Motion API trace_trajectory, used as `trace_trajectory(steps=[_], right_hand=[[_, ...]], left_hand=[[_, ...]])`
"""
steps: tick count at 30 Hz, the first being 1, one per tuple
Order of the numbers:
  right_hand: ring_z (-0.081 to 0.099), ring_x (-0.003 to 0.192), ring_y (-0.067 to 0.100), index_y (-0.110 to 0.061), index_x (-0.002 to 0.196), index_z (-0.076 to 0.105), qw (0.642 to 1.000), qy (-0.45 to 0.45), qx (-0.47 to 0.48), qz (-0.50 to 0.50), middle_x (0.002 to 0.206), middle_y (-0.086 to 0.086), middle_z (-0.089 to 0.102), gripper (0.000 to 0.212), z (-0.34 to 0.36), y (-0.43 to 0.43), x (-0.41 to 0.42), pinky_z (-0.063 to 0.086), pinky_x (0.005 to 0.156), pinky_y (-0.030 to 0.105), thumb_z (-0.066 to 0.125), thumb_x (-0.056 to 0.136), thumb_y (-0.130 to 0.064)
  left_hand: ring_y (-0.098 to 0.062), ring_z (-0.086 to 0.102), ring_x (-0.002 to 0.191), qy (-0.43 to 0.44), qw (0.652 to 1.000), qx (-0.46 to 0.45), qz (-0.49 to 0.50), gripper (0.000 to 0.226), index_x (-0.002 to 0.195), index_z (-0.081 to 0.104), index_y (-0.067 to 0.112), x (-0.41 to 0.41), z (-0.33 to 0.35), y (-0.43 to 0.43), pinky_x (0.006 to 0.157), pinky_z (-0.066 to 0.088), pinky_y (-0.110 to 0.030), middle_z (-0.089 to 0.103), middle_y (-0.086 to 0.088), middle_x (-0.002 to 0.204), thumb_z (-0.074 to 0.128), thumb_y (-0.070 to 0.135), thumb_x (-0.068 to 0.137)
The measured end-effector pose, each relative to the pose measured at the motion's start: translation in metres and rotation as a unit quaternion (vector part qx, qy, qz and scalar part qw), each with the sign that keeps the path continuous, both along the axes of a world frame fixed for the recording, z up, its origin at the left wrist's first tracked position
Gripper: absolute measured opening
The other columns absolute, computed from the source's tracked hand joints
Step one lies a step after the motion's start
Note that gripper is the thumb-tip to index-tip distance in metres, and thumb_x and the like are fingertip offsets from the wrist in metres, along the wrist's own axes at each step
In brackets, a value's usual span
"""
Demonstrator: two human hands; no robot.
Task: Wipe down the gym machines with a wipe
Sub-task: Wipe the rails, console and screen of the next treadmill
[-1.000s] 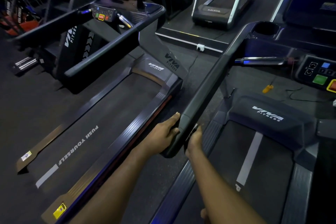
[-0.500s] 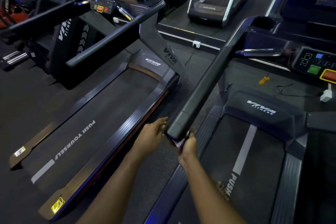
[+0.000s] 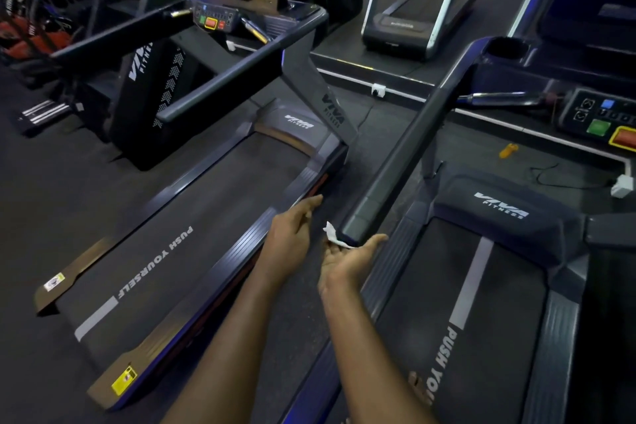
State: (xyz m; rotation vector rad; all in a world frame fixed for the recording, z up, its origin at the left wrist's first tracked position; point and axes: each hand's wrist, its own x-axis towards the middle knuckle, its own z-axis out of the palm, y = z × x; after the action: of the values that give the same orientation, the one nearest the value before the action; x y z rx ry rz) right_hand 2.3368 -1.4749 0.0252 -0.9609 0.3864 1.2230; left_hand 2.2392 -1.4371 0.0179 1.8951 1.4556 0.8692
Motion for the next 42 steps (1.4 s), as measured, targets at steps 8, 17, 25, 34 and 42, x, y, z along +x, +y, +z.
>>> trace_trajectory(steps=[8,17,25,34,42], right_hand=[[0.066,0.086,0.035,-0.007,0.086,0.053,0.942,-0.224,-0.194,0.156,0.104,0.022,0.065,0.019,-0.003,0.009,0.015,0.058,0.076,0.045,0.041,0.099,-0.014],[0.067,0.101,0.036,0.003,0.115,0.067,0.86,-0.404,-0.235,0.205,0.112,0.019,0.07,0.026,0.008,-0.012,0.059,0.046,0.071,0.031,0.055,0.096,-0.01],[0.065,0.1,0.038,-0.001,0.102,0.069,0.805,-0.525,-0.174,0.214,0.106,0.019,0.07,0.022,0.027,0.024,0.139,0.047,0.078,0.035,0.051,0.09,-0.008],[0.06,0.064,0.019,-0.008,0.079,0.067,0.79,-0.545,-0.071,0.272,0.07,0.001,0.064,0.012,0.049,0.088,0.256,0.042,0.053,0.023,0.055,0.08,-0.008],[0.059,0.065,0.014,-0.009,0.091,0.071,0.777,-0.561,-0.014,0.286,0.075,-0.001,0.067,0.02,0.063,0.159,0.363,0.043,0.055,0.021,0.056,0.082,0.001]], left_hand=[[0.005,0.057,0.111,0.0,0.999,-0.033,-0.021,0.044,0.137,0.062,0.017,0.016,-0.013,-0.026,0.093,0.045,-0.008,0.068,0.004,0.126,0.045,0.0,0.1],[0.014,0.054,0.097,0.021,0.998,-0.032,-0.047,0.04,0.133,0.065,0.012,0.046,0.01,-0.025,0.077,0.033,0.006,0.067,0.008,0.121,0.045,0.001,0.1],[-0.004,0.061,0.098,0.015,0.999,-0.013,-0.05,0.036,0.127,0.068,0.012,0.081,0.04,0.0,0.075,0.041,-0.004,0.069,0.007,0.111,0.049,0.004,0.098],[-0.022,0.065,0.11,0.043,0.998,0.014,-0.037,0.033,0.131,0.065,0.011,0.171,0.055,0.069,0.092,0.052,-0.034,0.071,-0.007,0.121,0.05,0.012,0.102],[-0.023,0.067,0.106,0.074,0.997,0.026,0.001,0.033,0.126,0.065,0.018,0.271,0.066,0.137,0.088,0.054,-0.039,0.073,-0.004,0.116,0.049,0.014,0.097]])
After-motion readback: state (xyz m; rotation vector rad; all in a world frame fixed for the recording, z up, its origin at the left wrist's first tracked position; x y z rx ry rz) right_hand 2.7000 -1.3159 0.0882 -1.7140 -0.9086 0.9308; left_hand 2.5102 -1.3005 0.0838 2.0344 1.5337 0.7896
